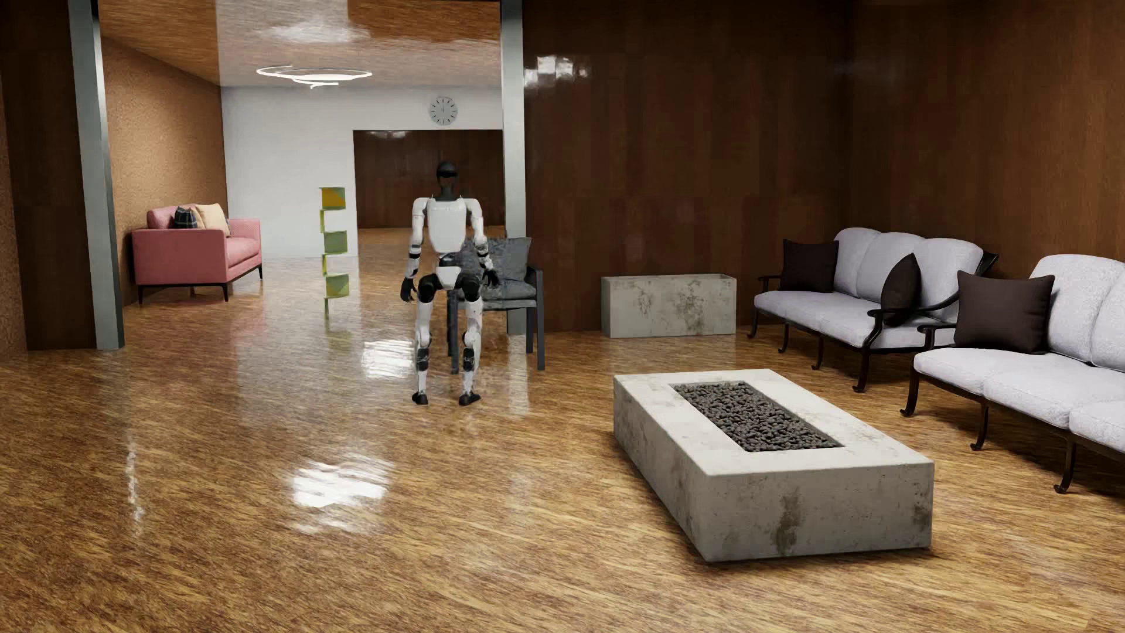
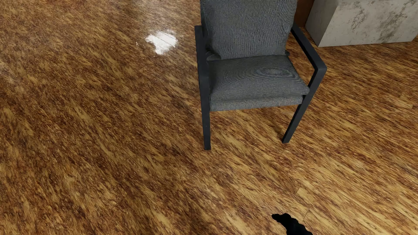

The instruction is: Head to chair

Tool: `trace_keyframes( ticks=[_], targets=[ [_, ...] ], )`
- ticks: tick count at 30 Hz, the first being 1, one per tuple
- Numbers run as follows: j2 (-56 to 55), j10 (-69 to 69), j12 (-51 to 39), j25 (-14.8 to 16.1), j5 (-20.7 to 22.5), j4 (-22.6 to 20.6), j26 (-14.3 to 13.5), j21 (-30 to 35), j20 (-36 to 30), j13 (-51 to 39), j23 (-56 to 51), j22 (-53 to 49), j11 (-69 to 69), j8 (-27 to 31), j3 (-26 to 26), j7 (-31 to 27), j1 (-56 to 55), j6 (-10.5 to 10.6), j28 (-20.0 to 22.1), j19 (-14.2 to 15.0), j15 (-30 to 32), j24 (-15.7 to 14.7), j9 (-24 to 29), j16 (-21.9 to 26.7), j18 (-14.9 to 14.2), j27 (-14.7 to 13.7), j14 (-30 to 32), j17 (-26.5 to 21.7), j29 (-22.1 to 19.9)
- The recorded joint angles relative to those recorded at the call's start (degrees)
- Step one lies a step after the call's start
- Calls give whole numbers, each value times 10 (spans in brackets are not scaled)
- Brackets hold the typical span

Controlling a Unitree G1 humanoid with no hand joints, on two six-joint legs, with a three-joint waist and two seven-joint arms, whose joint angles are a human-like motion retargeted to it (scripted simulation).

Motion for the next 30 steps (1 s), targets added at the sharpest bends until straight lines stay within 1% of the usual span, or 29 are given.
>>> trace_keyframes(
  ticks=[3, 4, 6, 8, 10, 12, 17, 21, 26, 30],
  targets=[
    [6, 14, 2, -24, -6, -6, -8, 34, 7, -7, 18, -35, 9, -23, -3, -24, -10, 2, 20, -5, -10, -6, 2, 0, -6, -5, 0, 17, 42],
    [9, 17, 3, -31, -7, -9, -9, 42, 10, -10, 24, -42, 10, -30, -4, -31, -12, 3, 25, -6, -12, -8, 3, -1, -6, -4, -1, 24, 50],
    [11, 17, 4, -50, -11, -14, -6, 61, 11, -15, 31, -46, 11, -41, -5, -43, -14, 5, 26, -8, -15, -10, 4, -3, -5, -3, -1, 34, 54],
    [12, 14, 6, -59, -13, -19, -2, 78, 18, -20, 34, -44, 11, -49, -6, -51, -16, 8, 24, -9, -15, -21, 6, -8, -5, -7, 0, 40, 56],
    [9, 10, 9, -60, -17, -23, 2, 94, 29, -26, 36, -38, 14, -53, -7, -55, -17, 9, 25, -11, -15, -35, 7, -15, -5, -11, 1, 39, 63],
    [7, 3, 11, -59, -21, -27, 5, 105, 34, -32, 34, -30, 16, -56, -6, -57, -16, 9, 23, -12, -15, -41, 9, -18, -5, -11, 3, 34, 69],
    [3, -20, 13, -42, -28, -36, 13, 101, 41, -41, 45, -11, 13, -61, -5, -58, -12, 5, 23, -12, -11, -36, 12, -20, -6, -1, 15, 26, 59],
    [-1, -26, 8, -54, -31, -40, 5, 110, 35, -39, 55, -13, 11, -67, -3, -63, -18, 2, 23, -13, -8, -33, 13, -20, -7, 6, 21, 9, 62],
    [-6, -29, 6, -52, -28, -40, -5, 123, 31, -33, 57, -35, 6, -74, 0, -70, -27, -2, 26, -15, -5, -32, 12, -18, -8, 4, 27, -6, 70],
    [-7, -31, 6, -35, -26, -39, -3, 130, 29, -42, 68, -36, 3, -78, 1, -74, -30, -5, 25, -17, -5, -31, 10, -13, -10, 5, 29, -7, 68]
  ],
)
